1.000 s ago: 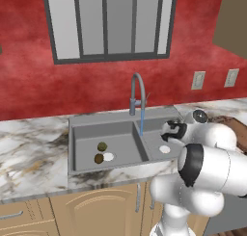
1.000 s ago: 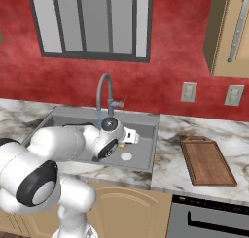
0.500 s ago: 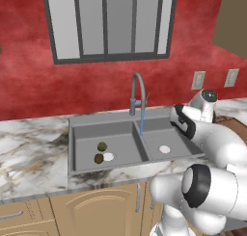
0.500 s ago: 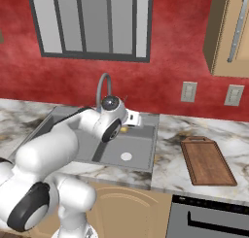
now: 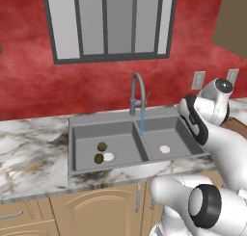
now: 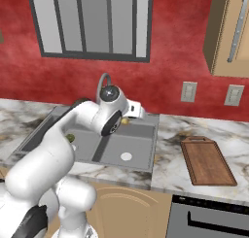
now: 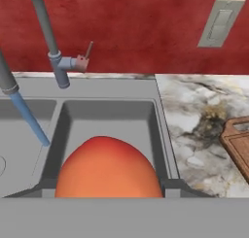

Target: Pick the kiwi, mango, kiwi from the sink and place them on the cutting board to airdry. Then turn off the sink faucet.

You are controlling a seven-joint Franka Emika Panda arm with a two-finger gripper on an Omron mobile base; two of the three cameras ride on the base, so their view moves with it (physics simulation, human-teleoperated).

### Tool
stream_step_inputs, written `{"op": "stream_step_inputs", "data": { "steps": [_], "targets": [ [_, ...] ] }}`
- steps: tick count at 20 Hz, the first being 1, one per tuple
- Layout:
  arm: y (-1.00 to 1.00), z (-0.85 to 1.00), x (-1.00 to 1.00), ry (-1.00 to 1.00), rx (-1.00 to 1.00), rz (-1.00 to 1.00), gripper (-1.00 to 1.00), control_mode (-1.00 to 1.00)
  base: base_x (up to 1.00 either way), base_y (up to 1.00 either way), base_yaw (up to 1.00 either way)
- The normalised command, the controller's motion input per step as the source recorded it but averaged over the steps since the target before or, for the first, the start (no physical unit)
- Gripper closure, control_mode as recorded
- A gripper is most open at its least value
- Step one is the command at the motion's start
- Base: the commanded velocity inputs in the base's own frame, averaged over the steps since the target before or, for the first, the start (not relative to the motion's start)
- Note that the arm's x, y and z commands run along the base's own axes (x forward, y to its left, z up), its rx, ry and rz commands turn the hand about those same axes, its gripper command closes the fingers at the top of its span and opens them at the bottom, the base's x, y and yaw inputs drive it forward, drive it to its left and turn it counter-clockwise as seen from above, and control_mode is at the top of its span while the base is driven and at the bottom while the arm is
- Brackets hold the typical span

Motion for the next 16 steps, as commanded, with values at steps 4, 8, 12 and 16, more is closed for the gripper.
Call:
{"op": "stream_step_inputs", "data": {
  "steps": [4, 8, 12, 16],
  "targets": [
    [0.0, 0.42, -0.26, -0.03, 0.0, 0.0, 1.0, -1.0, 0.0, 0.0, 0.0],
    [0.0, 0.35, -0.24, 0.0, 0.0, -0.01, 1.0, -1.0, 0.0, 0.0, 0.0],
    [0.0, 0.17, -0.19, 0.03, 0.0, -0.12, 1.0, -1.0, 0.0, 0.0, 0.0],
    [0.0, 0.03, -0.19, 0.03, 0.0, -0.17, 1.0, -1.0, 0.0, 0.0, 0.0]
  ]
}}
